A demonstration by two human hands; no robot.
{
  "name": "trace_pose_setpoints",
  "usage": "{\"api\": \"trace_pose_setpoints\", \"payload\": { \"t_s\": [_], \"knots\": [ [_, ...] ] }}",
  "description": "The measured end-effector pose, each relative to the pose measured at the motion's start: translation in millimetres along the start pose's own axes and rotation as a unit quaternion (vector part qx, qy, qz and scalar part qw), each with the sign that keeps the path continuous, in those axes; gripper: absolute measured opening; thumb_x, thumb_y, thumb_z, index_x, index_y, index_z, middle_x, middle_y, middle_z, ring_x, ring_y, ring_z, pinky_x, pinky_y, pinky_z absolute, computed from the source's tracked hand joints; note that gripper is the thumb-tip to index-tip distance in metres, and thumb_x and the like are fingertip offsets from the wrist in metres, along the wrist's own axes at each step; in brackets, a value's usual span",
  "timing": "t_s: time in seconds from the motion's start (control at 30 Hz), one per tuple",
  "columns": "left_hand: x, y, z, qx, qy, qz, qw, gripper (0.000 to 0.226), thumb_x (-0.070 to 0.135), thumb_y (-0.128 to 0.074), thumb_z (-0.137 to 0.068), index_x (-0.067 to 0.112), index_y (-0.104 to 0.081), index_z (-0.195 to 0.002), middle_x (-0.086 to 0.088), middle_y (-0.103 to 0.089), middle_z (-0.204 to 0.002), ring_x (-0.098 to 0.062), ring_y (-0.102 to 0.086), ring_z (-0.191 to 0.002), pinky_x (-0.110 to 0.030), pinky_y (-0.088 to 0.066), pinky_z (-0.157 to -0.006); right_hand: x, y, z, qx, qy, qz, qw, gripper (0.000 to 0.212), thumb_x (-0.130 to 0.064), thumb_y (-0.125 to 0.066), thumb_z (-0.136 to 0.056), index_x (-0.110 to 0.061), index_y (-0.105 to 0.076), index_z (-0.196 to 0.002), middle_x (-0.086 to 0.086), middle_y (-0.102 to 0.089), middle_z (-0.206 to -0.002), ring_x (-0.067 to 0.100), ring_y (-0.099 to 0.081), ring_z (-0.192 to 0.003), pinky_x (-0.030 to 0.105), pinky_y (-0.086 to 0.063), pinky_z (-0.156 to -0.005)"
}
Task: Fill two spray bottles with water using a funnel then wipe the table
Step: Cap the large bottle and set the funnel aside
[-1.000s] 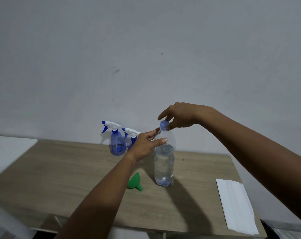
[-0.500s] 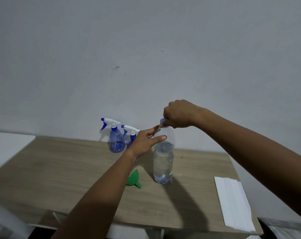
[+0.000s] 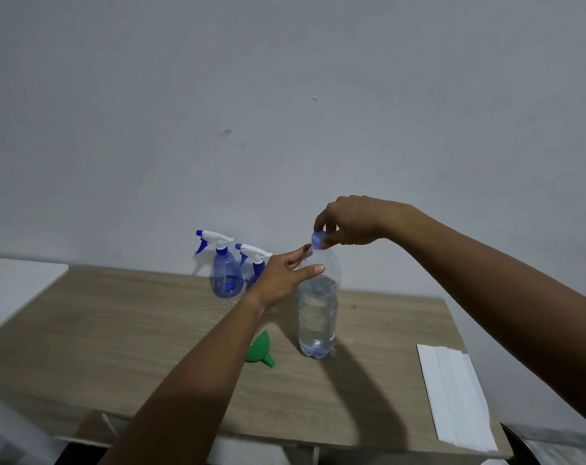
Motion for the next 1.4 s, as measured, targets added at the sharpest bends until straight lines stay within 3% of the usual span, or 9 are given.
{"api": "trace_pose_setpoints", "payload": {
  "t_s": [0.13,0.27,0.63,0.77,0.9,1.07,1.17,1.3,1.4],
  "knots": [
    [-1,-1,-1,-0.002,0.004,0.003,1.000,0.073,0.036,-0.079,-0.083,0.022,-0.047,-0.147,0.007,-0.055,-0.146,-0.009,-0.050,-0.135,-0.036,-0.040,-0.115,-3,-3,-3,0.007,-0.006,0.071,0.997,0.034,-0.052,-0.054,-0.098,-0.023,-0.069,-0.108,-0.009,-0.069,-0.085,0.018,-0.064,-0.081,0.032,-0.048,-0.071],
    [-2,-1,-1,-0.003,0.004,0.008,1.000,0.088,0.052,-0.083,-0.070,0.024,-0.049,-0.146,0.011,-0.056,-0.143,-0.006,-0.050,-0.134,-0.040,-0.040,-0.116,-8,-3,-2,0.013,0.004,0.130,0.991,0.044,-0.056,-0.045,-0.101,-0.019,-0.068,-0.109,-0.001,-0.068,-0.097,0.025,-0.061,-0.086,0.034,-0.046,-0.073],
    [2,-1,6,0.000,0.008,-0.012,1.000,0.074,0.040,-0.074,-0.086,0.028,-0.040,-0.151,0.010,-0.046,-0.152,-0.010,-0.040,-0.142,-0.037,-0.036,-0.117,-4,-3,2,0.035,-0.007,0.118,0.992,0.044,-0.059,-0.043,-0.101,-0.025,-0.064,-0.120,-0.004,-0.062,-0.095,0.021,-0.056,-0.086,0.033,-0.041,-0.073],
    [2,-3,16,0.010,0.011,0.006,1.000,0.079,0.035,-0.072,-0.089,0.028,-0.030,-0.155,0.007,-0.038,-0.157,-0.012,-0.037,-0.144,-0.017,-0.041,-0.101,12,-31,13,0.128,-0.034,-0.088,0.987,0.048,-0.068,-0.046,-0.095,-0.037,-0.059,-0.129,-0.006,-0.071,-0.114,0.018,-0.067,-0.098,0.037,-0.050,-0.085],
    [-29,10,32,0.058,0.050,0.070,0.995,0.088,0.027,-0.081,-0.082,0.028,-0.031,-0.155,-0.001,-0.037,-0.158,-0.021,-0.039,-0.144,-0.030,-0.042,-0.107,18,-101,30,0.222,-0.082,-0.417,0.877,0.052,-0.063,-0.062,-0.090,-0.043,-0.051,-0.137,-0.008,-0.065,-0.125,0.013,-0.068,-0.105,0.034,-0.053,-0.093],
    [-86,36,55,0.046,0.088,-0.132,0.986,0.068,0.022,-0.084,-0.077,0.016,-0.057,-0.139,-0.002,-0.060,-0.136,-0.017,-0.057,-0.121,-0.021,-0.044,-0.095,9,-183,27,0.218,-0.156,-0.570,0.777,0.081,-0.056,-0.075,-0.083,-0.031,-0.038,-0.151,0.002,-0.054,-0.142,0.018,-0.061,-0.120,0.035,-0.053,-0.099],
    [-115,47,63,-0.007,0.103,-0.292,0.951,0.073,0.028,-0.087,-0.071,0.027,-0.058,-0.138,-0.005,-0.066,-0.131,-0.017,-0.063,-0.110,-0.031,-0.049,-0.101,1,-217,22,0.206,-0.164,-0.570,0.779,0.087,-0.053,-0.087,-0.071,-0.031,-0.045,-0.143,-0.006,-0.061,-0.136,0.014,-0.062,-0.119,0.042,-0.054,-0.102],
    [-139,44,68,-0.114,0.057,-0.477,0.870,0.093,0.030,-0.085,-0.067,0.032,-0.042,-0.149,0.003,-0.042,-0.155,-0.021,-0.042,-0.138,-0.035,-0.038,-0.111,-6,-245,21,0.230,-0.184,-0.560,0.775,0.093,-0.020,-0.093,-0.069,-0.023,-0.039,-0.145,-0.006,-0.057,-0.134,0.016,-0.058,-0.120,0.041,-0.053,-0.103],
    [-150,41,68,-0.158,0.022,-0.569,0.807,0.097,0.028,-0.081,-0.067,0.033,-0.034,-0.152,0.004,-0.032,-0.161,-0.026,-0.032,-0.145,-0.036,-0.033,-0.111,-9,-249,17,0.249,-0.195,-0.551,0.772,0.096,-0.019,-0.093,-0.069,-0.021,-0.034,-0.146,-0.006,-0.053,-0.134,0.017,-0.055,-0.122,0.037,-0.052,-0.101]
  ]
}}
Point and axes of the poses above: each hand's wrist, its own z-axis away from the middle knuckle, its own y-axis out of the back of the hand, x = y × z, the point moved 7 cm from there along -z, towards the middle knuckle
